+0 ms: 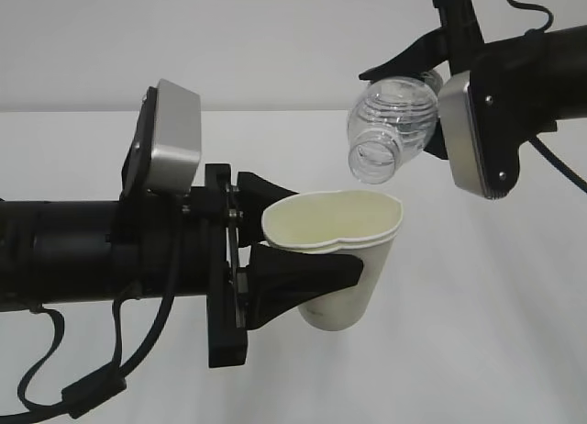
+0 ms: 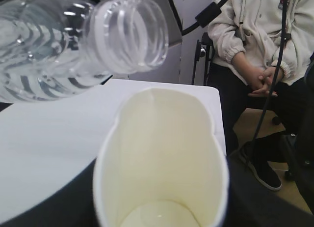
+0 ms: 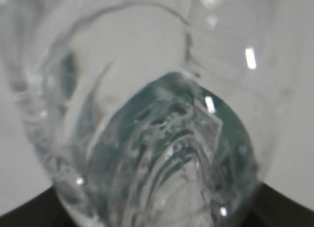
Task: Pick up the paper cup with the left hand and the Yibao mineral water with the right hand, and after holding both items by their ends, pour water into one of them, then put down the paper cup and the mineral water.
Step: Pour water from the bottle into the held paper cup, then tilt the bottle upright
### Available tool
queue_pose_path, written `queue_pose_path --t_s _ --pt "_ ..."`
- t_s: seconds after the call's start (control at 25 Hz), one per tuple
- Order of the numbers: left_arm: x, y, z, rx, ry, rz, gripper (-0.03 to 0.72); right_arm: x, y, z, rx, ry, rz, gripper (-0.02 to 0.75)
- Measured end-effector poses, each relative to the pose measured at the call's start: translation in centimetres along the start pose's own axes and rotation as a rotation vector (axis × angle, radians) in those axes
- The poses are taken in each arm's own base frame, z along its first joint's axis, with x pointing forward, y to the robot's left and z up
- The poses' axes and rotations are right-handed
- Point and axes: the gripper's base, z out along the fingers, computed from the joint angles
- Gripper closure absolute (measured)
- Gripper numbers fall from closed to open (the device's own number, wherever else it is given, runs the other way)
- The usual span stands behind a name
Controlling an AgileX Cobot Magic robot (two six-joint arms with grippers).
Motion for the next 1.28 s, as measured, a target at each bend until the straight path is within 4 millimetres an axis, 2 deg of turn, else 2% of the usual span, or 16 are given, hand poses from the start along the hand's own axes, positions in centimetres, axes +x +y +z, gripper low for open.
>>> queue_pose_path --t_s 1.28 --pt "-0.16 -0.17 0.00 0.018 -0.018 0.004 0.309 0.00 -0.22 0.00 0.024 0.001 -0.081 0.302"
